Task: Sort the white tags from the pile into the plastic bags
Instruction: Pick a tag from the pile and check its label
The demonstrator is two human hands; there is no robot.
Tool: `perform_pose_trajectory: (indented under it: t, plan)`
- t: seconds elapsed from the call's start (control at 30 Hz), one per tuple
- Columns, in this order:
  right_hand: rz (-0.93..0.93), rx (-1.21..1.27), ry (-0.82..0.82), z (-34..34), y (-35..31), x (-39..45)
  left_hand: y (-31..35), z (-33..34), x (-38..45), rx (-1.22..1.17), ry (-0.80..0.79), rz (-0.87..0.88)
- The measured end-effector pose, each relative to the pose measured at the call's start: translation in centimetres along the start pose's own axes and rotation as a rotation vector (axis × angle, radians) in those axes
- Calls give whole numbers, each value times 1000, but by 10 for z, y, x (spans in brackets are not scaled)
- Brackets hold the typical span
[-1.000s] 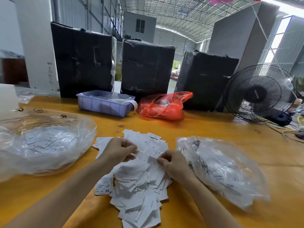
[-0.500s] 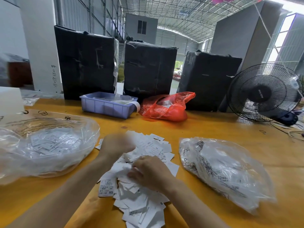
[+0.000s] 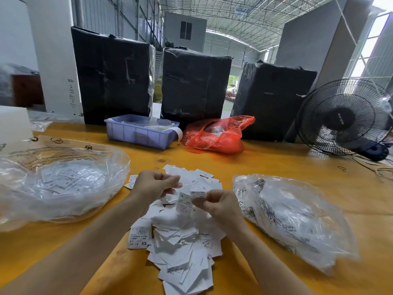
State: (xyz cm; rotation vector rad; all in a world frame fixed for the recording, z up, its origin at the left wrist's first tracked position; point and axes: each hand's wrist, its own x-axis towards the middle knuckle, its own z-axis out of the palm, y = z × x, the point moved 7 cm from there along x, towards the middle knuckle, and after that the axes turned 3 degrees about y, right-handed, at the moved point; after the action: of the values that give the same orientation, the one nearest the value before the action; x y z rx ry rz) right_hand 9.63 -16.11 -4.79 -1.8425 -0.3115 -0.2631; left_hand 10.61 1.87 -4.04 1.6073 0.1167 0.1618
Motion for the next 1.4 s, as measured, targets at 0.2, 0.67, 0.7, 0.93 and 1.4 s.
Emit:
perform_pose_trajectory:
  t: [0.2,0.67,0.7,0.93,1.4]
  plan:
    - [-128,-196,-150,12,-12,-9,6,2,-4,-158,-11,-51]
    - [320,519,155,-30,-6,3,8,25,-14,2,-198,-31]
    - [334,529,88,-27,-8,2,8,28,-16,17,-214,-36]
    - [270,388,-272,1,-18,-8,11,27,-18,-1,-174,-4]
    - [-122,-178,-166,-13,-38,-4,3,36,-20,276,-407,-6]
